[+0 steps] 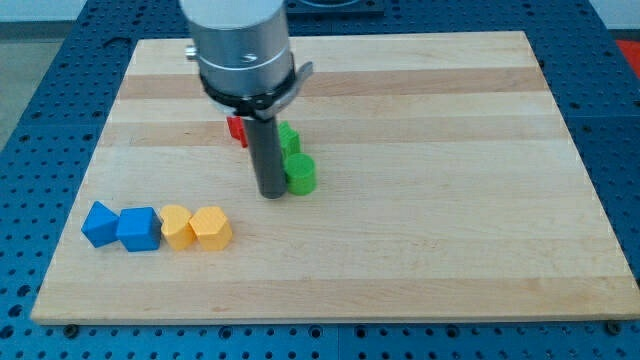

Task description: Slide the green circle towards the center of the board

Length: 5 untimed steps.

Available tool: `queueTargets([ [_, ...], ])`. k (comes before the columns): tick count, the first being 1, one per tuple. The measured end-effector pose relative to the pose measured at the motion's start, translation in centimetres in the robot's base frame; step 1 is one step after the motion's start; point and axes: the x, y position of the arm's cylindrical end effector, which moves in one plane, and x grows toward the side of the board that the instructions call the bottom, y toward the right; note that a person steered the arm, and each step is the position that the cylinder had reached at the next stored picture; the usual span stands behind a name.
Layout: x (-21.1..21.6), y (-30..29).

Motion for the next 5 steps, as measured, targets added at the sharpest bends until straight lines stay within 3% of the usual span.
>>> queueTargets([
  [5, 0.3, 5.3],
])
